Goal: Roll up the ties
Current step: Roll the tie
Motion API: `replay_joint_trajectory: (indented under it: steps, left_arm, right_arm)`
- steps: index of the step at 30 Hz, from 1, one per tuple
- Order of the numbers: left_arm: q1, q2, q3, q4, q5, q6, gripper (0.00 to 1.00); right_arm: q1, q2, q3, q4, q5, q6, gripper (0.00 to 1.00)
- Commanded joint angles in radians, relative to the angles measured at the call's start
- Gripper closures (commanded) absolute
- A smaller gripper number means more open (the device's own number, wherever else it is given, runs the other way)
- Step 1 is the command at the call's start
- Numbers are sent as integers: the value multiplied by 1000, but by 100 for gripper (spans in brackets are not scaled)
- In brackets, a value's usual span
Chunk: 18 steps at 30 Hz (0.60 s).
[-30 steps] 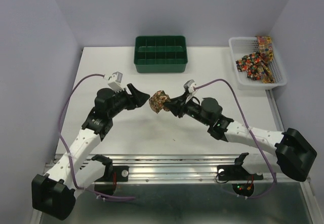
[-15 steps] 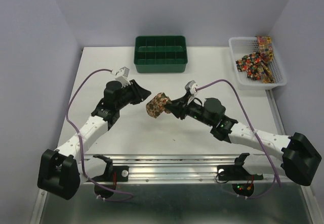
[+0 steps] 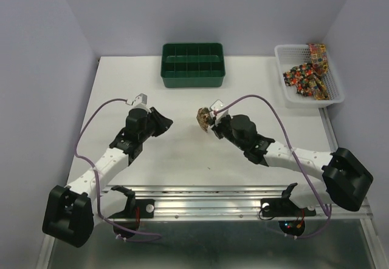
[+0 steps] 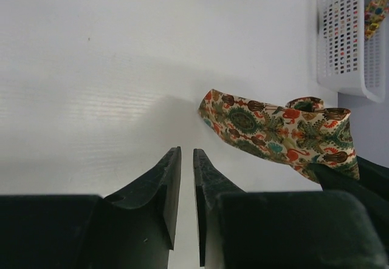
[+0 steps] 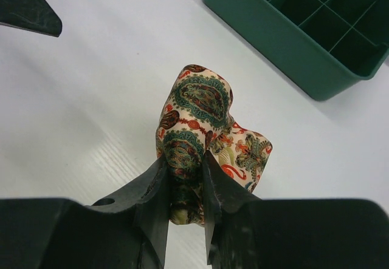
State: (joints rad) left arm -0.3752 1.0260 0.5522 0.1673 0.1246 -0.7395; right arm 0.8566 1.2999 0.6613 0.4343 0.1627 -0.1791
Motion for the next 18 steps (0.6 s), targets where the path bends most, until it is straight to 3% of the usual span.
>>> replay_joint_trajectory:
  steps: [1, 7, 18]
  left_arm:
    - [4, 48, -32, 60, 0, -29, 76]
    - [5, 69, -81, 81, -11, -60, 79]
    - [13, 65, -179, 81, -51, -110, 79]
  right_arm:
    - [-4, 56, 90, 23, -47, -204, 99]
    - [27, 199, 118, 43, -144, -306, 99]
    - [84, 317, 107, 69, -429, -396, 99]
